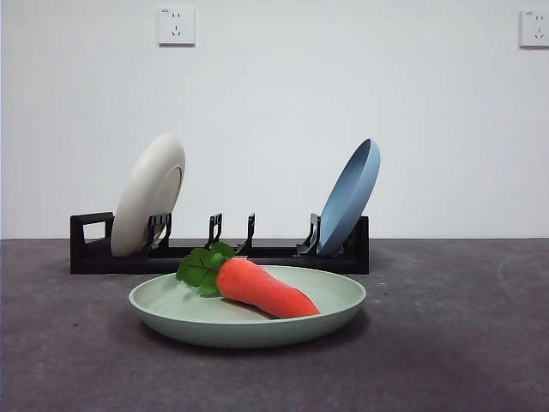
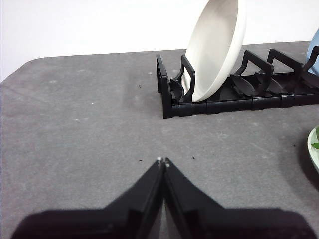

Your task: Take the green plate from the plate rack,put the plate on the table,take the carrot from the table,put the carrot in the plate

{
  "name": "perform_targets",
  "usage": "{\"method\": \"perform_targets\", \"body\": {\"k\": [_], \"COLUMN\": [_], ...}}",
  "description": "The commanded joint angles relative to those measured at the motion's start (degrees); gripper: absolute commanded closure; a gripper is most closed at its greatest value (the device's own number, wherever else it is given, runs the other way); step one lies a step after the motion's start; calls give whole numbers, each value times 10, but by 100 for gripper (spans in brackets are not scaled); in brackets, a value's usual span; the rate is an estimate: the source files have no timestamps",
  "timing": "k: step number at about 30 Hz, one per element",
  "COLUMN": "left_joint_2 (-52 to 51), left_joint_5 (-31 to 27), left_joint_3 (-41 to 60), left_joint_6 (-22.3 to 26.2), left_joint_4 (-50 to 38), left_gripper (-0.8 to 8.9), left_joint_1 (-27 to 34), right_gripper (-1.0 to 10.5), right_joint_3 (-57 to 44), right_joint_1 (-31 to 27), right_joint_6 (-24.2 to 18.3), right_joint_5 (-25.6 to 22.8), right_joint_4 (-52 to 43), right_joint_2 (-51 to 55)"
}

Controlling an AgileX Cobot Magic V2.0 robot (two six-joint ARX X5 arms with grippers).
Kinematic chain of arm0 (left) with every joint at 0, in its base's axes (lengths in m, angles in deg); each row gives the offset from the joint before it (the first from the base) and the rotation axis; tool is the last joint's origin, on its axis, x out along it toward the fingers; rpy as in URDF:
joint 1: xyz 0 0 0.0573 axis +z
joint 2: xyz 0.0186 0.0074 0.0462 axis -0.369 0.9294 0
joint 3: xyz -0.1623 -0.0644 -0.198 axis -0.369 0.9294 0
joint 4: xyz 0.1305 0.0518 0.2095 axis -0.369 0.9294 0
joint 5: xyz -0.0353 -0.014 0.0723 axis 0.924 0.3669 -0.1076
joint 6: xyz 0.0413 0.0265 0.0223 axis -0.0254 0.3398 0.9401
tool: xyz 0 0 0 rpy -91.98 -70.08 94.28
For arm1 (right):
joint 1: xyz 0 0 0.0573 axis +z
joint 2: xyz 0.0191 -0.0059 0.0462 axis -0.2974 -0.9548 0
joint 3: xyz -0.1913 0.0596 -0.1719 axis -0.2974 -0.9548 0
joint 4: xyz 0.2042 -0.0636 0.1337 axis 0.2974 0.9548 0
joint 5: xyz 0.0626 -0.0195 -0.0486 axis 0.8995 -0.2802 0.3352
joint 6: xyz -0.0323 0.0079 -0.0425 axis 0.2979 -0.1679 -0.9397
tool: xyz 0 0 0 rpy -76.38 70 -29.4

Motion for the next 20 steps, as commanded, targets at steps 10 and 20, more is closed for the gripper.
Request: {"method": "perform_targets", "body": {"k": [10,20], "left_joint_2": [-2,-2], "left_joint_5": [0,0], "left_joint_3": [8,8], "left_joint_6": [-4,-4], "left_joint_4": [-1,-1], "left_gripper": [817,817], "left_joint_1": [2,2], "right_gripper": [946,946], "right_joint_3": [-198,-226], "right_joint_1": [2,2], "right_joint_6": [74,74], "right_joint_5": [-64,-64], "right_joint_4": [-80,-80], "right_joint_2": [83,88]}}
